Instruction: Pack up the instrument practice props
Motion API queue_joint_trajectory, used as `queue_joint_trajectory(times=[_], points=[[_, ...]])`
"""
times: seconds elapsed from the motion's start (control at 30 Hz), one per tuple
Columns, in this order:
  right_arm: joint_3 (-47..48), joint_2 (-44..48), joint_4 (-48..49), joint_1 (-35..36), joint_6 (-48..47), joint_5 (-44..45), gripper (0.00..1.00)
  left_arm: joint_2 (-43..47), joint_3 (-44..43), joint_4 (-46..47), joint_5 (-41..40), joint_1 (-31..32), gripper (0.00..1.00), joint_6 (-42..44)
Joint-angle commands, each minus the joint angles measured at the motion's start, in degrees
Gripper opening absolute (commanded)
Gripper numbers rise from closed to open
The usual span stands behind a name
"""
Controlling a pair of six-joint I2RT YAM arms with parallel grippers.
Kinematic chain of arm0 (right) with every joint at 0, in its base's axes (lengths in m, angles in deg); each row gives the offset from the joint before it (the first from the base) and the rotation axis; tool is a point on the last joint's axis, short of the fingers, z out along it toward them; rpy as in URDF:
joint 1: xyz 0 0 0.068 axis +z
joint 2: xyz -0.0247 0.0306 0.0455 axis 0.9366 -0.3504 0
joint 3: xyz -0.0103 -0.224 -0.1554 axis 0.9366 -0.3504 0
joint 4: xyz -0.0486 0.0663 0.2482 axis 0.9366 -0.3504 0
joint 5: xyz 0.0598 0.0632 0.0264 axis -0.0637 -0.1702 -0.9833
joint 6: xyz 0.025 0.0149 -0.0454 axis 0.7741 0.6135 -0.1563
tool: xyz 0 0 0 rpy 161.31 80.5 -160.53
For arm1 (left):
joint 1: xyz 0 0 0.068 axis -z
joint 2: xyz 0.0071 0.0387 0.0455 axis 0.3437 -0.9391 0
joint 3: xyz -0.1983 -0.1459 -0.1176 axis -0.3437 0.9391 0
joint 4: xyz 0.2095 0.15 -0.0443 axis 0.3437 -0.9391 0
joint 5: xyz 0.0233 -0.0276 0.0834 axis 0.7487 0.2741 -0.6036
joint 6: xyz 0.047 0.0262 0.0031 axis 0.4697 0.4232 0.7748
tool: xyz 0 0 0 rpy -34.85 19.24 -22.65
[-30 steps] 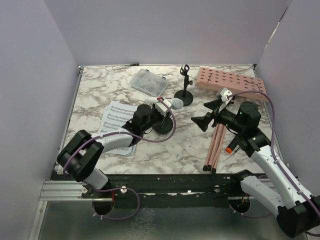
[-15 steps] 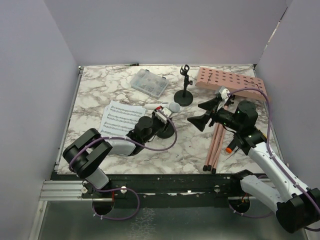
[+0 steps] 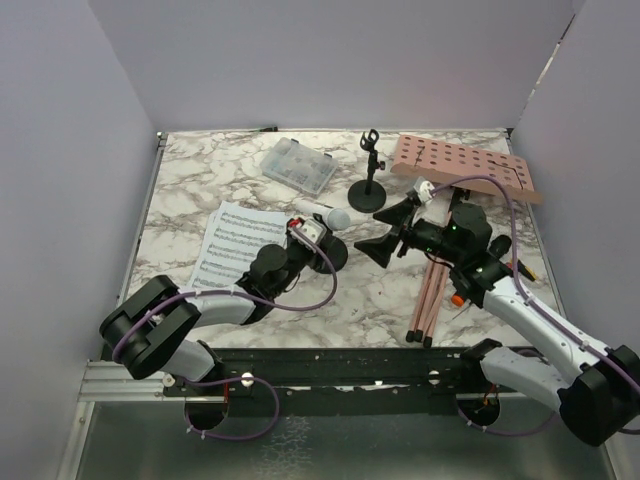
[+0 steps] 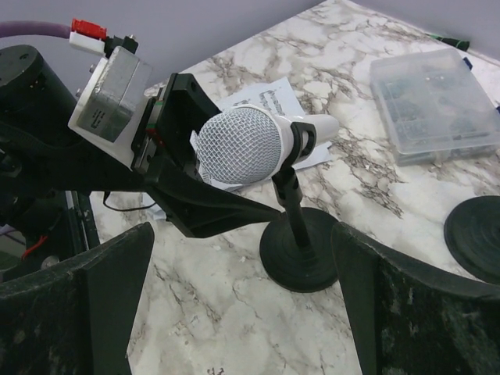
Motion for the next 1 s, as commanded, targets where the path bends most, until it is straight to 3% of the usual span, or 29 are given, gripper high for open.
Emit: queue_joint_trajectory(times=[0.0, 0.27, 0.6, 0.97], points=[[1.1, -3.9, 5.3, 4.3, -2.0, 6.6, 1.00, 1.7, 2.4, 1.5, -2.9, 0.2, 0.61, -1.6], [3.1, -9.6, 11.3, 9.9, -6.6, 15.3, 1.00, 2.5, 6.5, 8.1, -2.6, 0.0, 0.59, -4.2], [3.6, -14.8, 17.3, 14.4, -13.9, 23.0, 0.99, 2.9, 7.3, 8.4, -1.3, -2.5, 0.59, -10.8], [6.9, -21.3, 21.0, 14.4, -16.5, 21.2, 0.85, 1.2, 5.5, 8.4, 4.6, -6.6, 0.59, -13.1]])
